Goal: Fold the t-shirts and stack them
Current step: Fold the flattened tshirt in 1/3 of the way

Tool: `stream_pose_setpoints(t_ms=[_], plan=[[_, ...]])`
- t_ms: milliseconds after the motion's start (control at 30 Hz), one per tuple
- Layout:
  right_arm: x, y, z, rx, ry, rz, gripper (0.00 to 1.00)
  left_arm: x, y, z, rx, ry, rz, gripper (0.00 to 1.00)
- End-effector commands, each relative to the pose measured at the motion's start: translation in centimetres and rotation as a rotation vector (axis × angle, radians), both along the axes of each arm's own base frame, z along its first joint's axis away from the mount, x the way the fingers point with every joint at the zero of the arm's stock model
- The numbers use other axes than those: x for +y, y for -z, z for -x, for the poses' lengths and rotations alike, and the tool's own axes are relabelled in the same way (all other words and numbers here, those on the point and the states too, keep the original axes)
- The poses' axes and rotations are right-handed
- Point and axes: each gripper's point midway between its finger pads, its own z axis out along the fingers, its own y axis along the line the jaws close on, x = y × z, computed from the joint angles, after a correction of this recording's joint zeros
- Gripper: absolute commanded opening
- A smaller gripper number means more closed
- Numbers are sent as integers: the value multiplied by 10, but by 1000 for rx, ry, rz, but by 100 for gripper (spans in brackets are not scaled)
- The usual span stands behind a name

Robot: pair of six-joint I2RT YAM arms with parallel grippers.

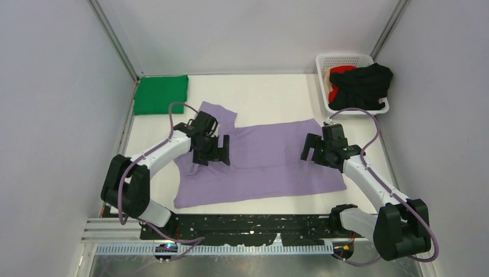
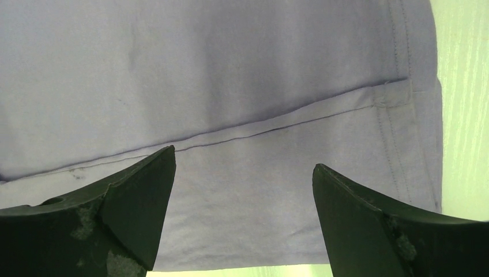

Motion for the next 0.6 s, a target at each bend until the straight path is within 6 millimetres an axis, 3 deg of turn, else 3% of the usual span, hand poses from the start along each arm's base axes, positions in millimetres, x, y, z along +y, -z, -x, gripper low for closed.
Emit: stream_pose_setpoints(t_ms=[0, 167, 300, 433, 567], plan=[[1, -9, -13, -45, -9, -5, 95, -28, 18, -3, 48, -6, 88, 100], [-1, -7, -12, -41, -5, 2, 95, 4, 33, -13, 59, -39, -131, 100], [-3, -8, -12, -43, 4, 13, 95, 39, 33, -40, -14, -79, -304, 100], [-7, -8, -12, -46, 16, 23, 95, 74, 26, -85, -68, -165, -370, 100], [-9, -8, -11, -46, 23, 28, 95, 85, 26, -133, -79, -230, -306, 99]])
